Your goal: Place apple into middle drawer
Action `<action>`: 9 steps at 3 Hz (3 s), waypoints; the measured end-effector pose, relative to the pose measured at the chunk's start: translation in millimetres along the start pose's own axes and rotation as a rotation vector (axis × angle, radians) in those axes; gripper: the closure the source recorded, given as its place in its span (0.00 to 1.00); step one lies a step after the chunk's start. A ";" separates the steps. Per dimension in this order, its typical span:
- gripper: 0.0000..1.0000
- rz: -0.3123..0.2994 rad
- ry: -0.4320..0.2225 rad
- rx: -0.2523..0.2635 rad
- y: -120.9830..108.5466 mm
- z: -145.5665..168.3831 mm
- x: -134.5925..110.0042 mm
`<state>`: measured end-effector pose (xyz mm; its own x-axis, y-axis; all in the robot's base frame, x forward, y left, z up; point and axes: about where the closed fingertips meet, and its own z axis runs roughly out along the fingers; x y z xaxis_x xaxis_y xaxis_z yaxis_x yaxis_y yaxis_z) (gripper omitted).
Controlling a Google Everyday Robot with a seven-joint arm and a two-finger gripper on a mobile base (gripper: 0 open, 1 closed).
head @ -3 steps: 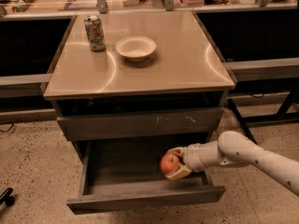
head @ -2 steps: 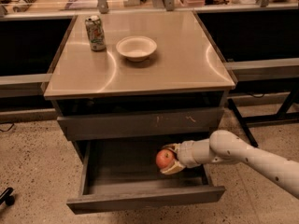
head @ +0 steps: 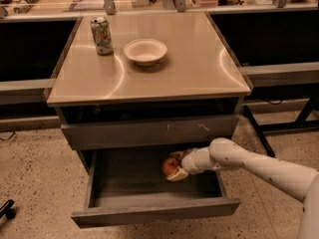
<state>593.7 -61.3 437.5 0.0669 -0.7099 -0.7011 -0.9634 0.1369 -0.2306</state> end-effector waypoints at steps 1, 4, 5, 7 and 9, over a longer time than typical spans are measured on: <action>1.00 0.039 0.051 0.000 -7.6 22.2 23.6; 1.00 0.114 0.118 -0.010 3.1 47.6 63.0; 0.81 0.114 0.118 -0.010 3.1 47.6 63.0; 0.35 0.114 0.118 -0.010 3.2 47.7 63.0; 0.00 0.114 0.118 -0.010 3.3 47.8 62.9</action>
Offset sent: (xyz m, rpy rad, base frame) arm 0.0296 -0.0184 -0.0783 -0.0987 0.1043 -0.1222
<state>607.2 -72.6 360.4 -0.0736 -0.7667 -0.6378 -0.9656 0.2147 -0.1466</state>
